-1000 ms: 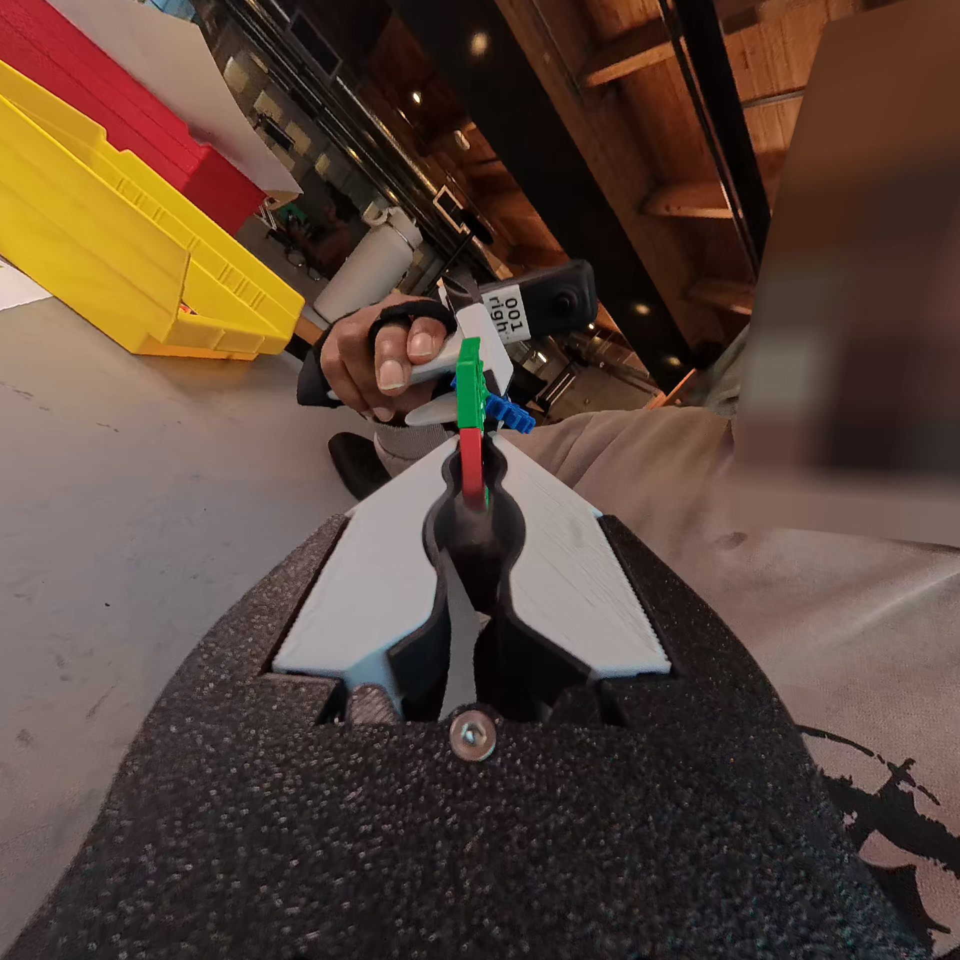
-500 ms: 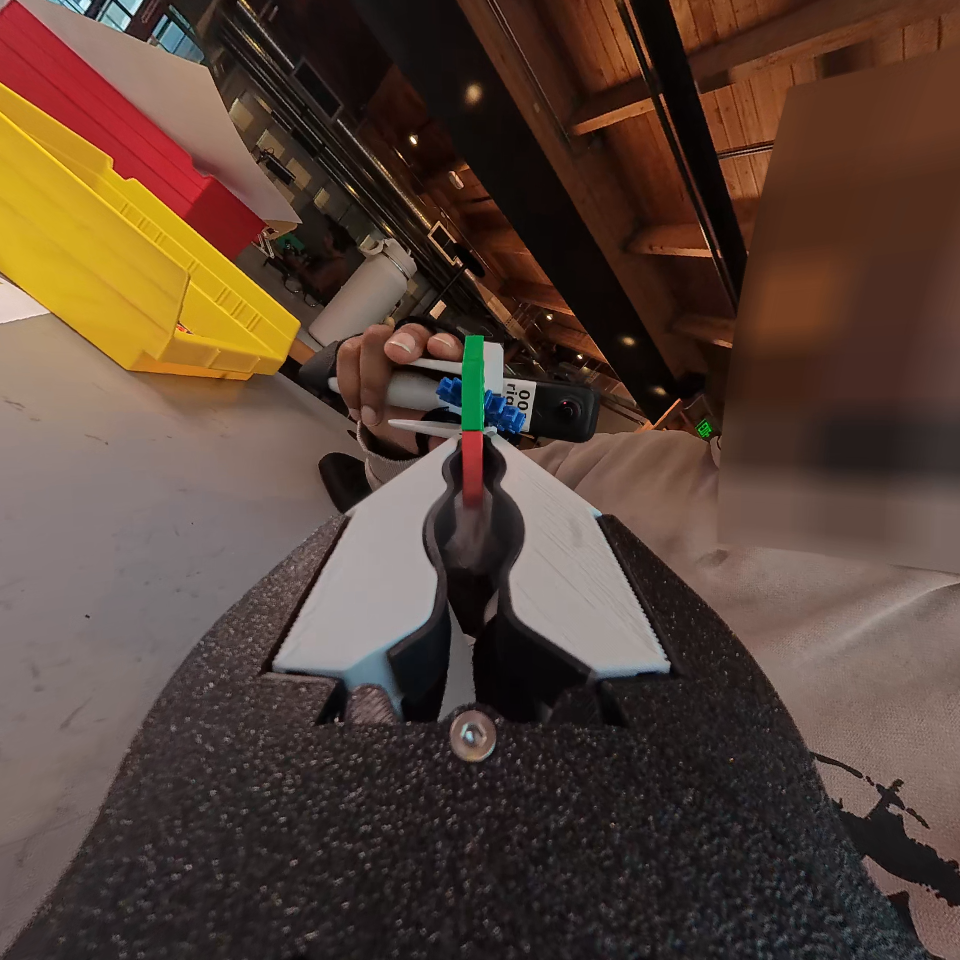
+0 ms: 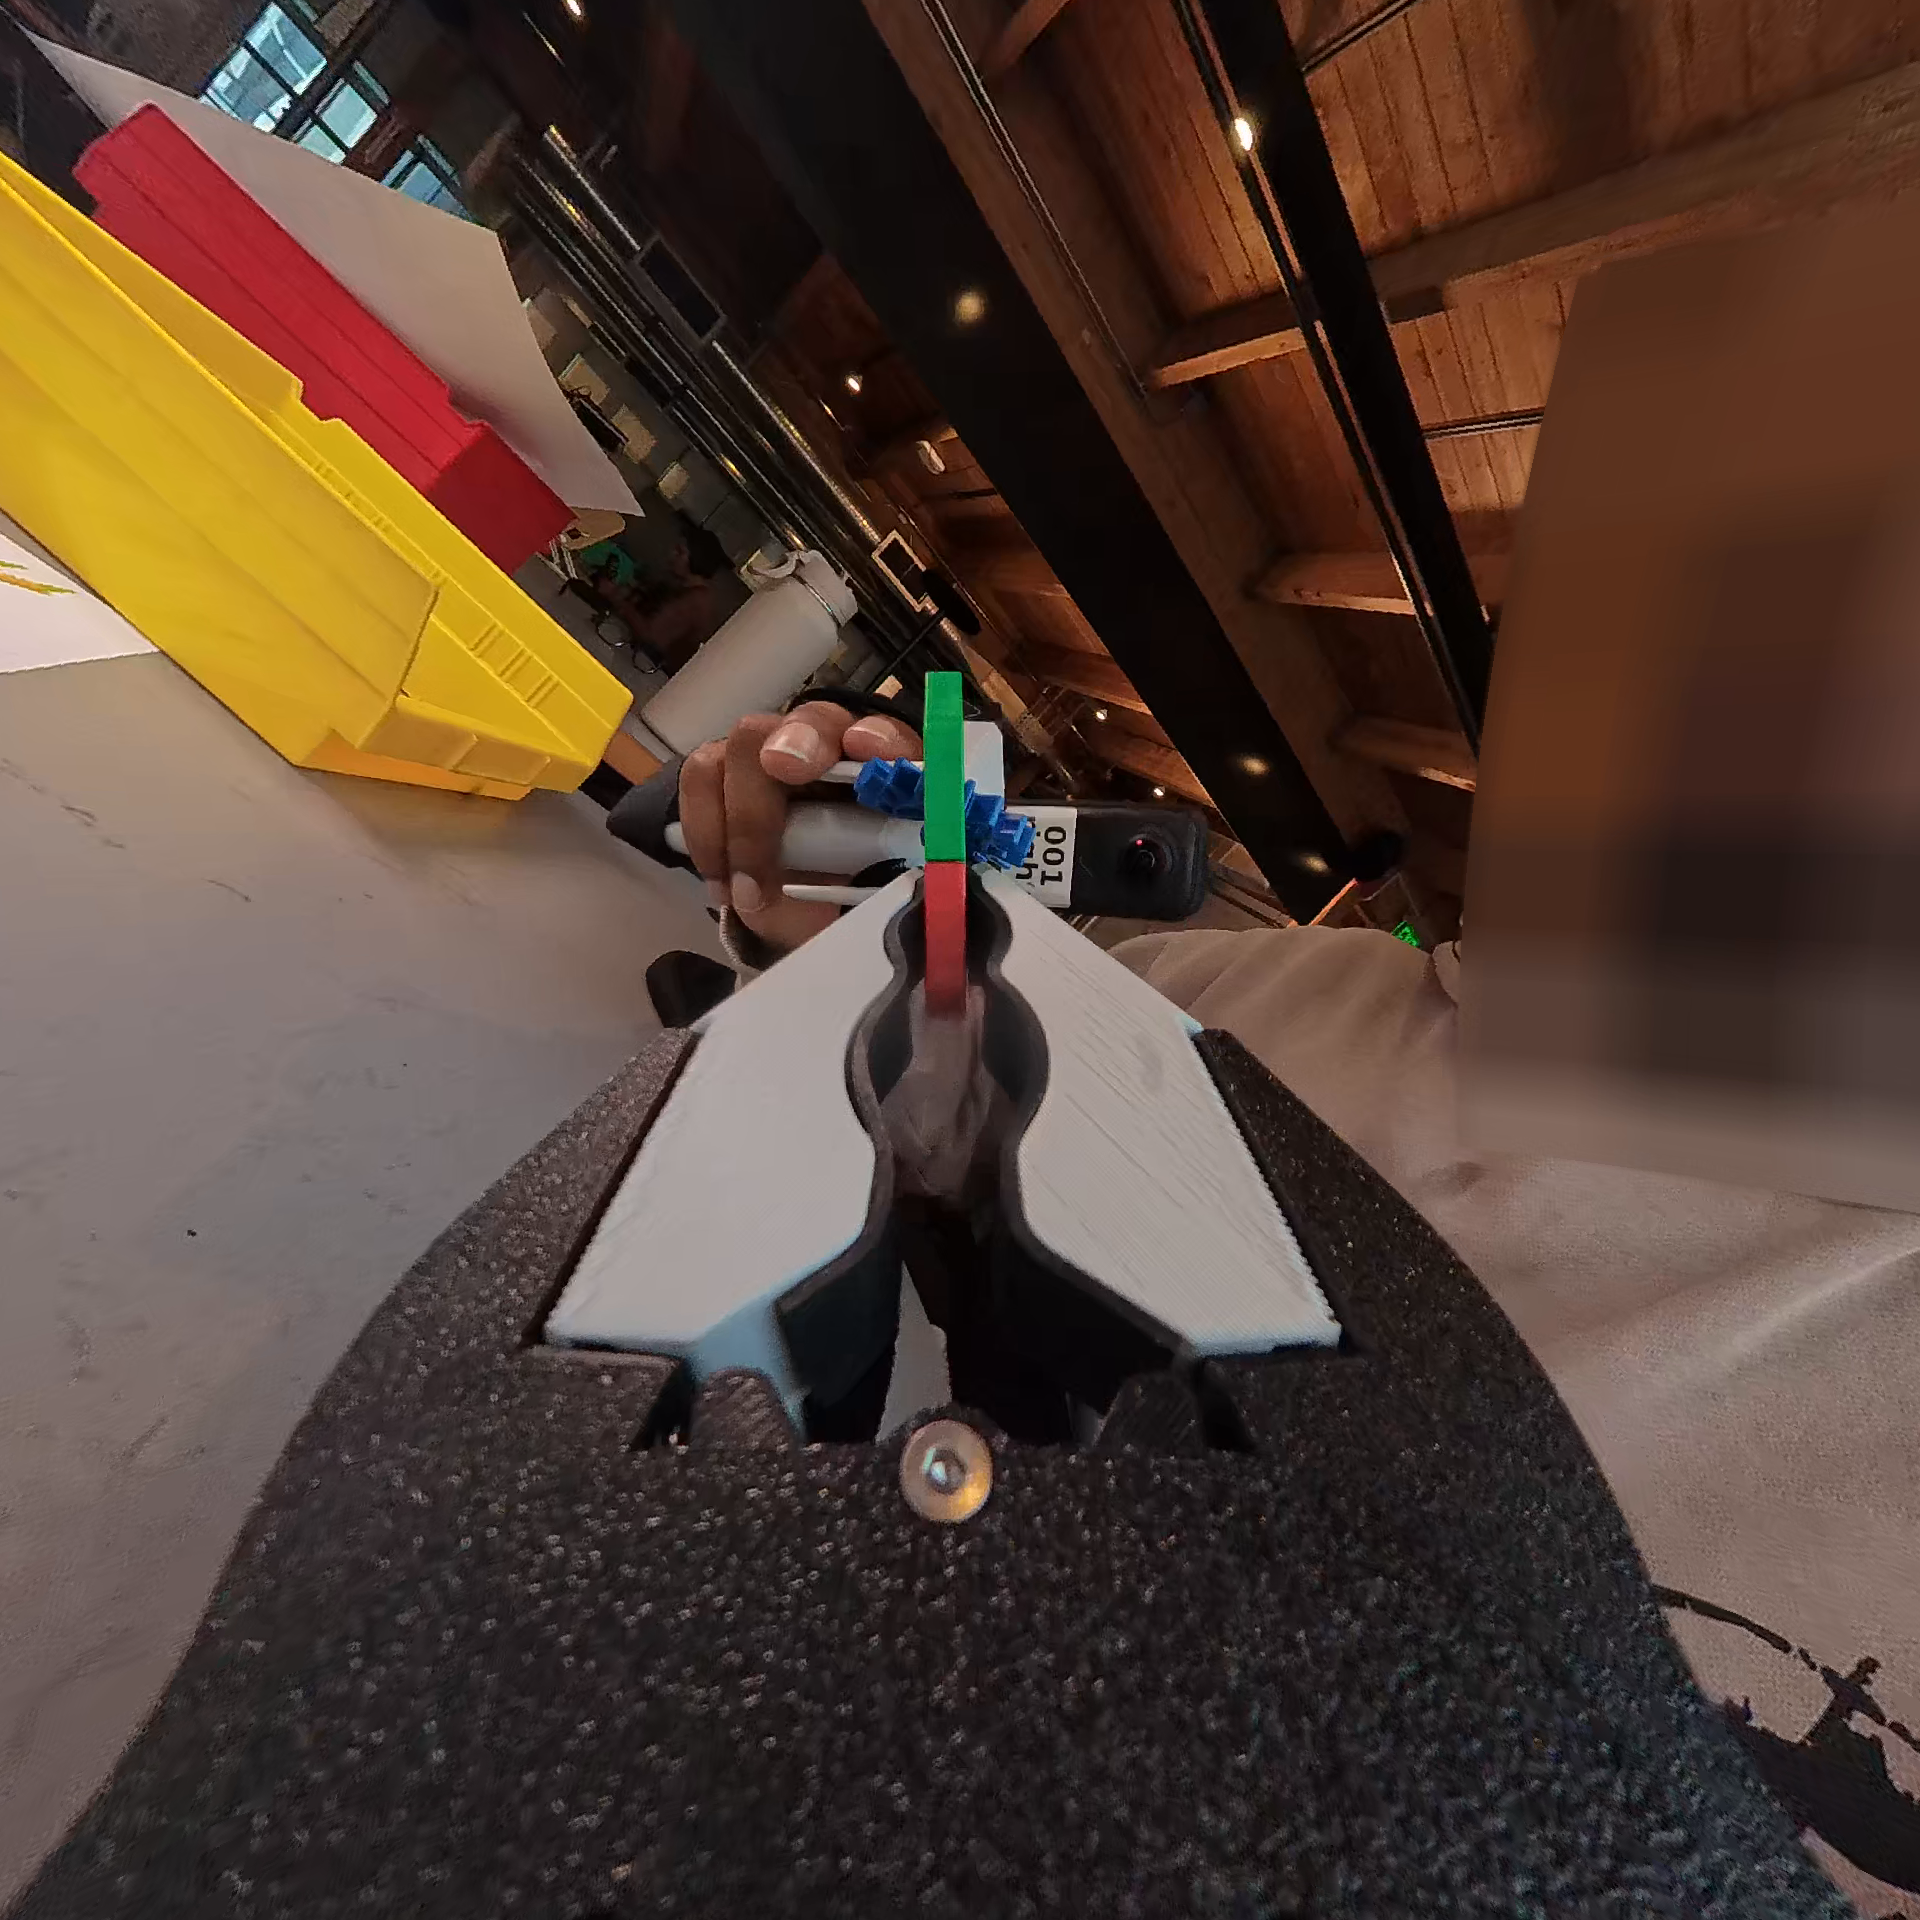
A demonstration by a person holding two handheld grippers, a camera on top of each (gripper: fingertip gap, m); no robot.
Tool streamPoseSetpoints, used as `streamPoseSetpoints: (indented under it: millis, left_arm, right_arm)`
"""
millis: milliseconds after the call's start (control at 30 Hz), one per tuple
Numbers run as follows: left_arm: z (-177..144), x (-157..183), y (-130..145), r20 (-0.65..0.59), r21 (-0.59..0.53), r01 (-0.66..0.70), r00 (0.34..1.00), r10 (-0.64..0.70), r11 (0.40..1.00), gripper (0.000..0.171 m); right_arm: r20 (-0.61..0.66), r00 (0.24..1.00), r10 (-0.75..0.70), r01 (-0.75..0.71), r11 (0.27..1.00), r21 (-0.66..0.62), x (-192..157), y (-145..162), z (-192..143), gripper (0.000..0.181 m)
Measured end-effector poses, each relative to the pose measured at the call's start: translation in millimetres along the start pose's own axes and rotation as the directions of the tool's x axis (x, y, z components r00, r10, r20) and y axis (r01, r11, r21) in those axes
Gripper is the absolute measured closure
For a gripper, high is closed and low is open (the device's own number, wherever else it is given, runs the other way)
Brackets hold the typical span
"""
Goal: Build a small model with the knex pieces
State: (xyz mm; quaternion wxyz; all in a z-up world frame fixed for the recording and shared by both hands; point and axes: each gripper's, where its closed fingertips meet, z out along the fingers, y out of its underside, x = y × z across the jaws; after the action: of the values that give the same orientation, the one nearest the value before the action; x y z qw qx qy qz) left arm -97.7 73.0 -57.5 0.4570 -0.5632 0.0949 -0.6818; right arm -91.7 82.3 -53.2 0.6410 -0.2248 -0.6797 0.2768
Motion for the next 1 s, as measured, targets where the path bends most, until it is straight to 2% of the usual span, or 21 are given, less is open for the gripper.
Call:
streamPoseSetpoints:
  millis: [67, 133, 167, 300, 467, 600, 733, 833, 1000]
  left_arm:
    - [-0.4, 1.5, 0.7, 0.022, -0.022, -0.065, 0.998, 0.066, 0.998, 0.169]
    - [0.1, 5.4, 1.4, 0.032, -0.045, -0.127, 0.991, 0.128, 0.991, 0.168]
    - [0.4, 6.3, 1.6, 0.040, -0.053, -0.148, 0.988, 0.150, 0.988, 0.168]
    - [-2.2, 4.4, 1.5, 0.042, -0.058, -0.122, 0.991, 0.124, 0.991, 0.168]
    - [-0.5, 2.3, 3.0, 0.026, -0.051, -0.044, 0.999, 0.045, 0.998, 0.168]
    - [-1.5, -3.8, -0.8, 0.048, -0.013, 0.019, 0.999, -0.019, 1.000, 0.168]
    - [1.3, -10.8, -3.4, 0.050, 0.063, 0.138, 0.989, -0.141, 0.988, 0.168]
    - [0.5, -12.8, -1.9, 0.059, 0.042, 0.124, 0.990, -0.126, 0.991, 0.168]
    - [-1.3, -12.3, 2.3, 0.049, 0.003, 0.117, 0.992, -0.117, 0.993, 0.168]
  right_arm:
    - [0.046, 0.981, 0.187, -0.189, 0.981, 0.047, 1.4, -4.0, -0.4, 0.175]
    - [0.142, 0.901, 0.409, -0.423, 0.902, 0.088, 2.0, -7.4, -1.0, 0.176]
    - [0.168, 0.872, 0.460, -0.478, 0.873, 0.097, 2.4, -7.3, -0.9, 0.176]
    - [0.095, 0.945, 0.313, -0.320, 0.944, 0.083, 0.5, -4.9, 1.7, 0.175]
    - [0.039, 0.982, 0.182, -0.185, 0.980, 0.070, 0.5, -3.4, -0.2, 0.173]
    - [-0.028, 0.991, 0.130, -0.129, 0.992, 0.009, 4.4, 3.8, 3.7, 0.176]
    - [-0.101, 0.986, -0.134, 0.127, 0.989, -0.074, 7.6, 11.0, 2.8, 0.177]
    - [-0.054, 0.998, -0.024, 0.022, 0.999, -0.044, 5.8, 13.6, 2.7, 0.176]
    - [-0.021, 0.999, -0.028, 0.027, 0.999, -0.039, 0.2, 13.8, 3.0, 0.175]
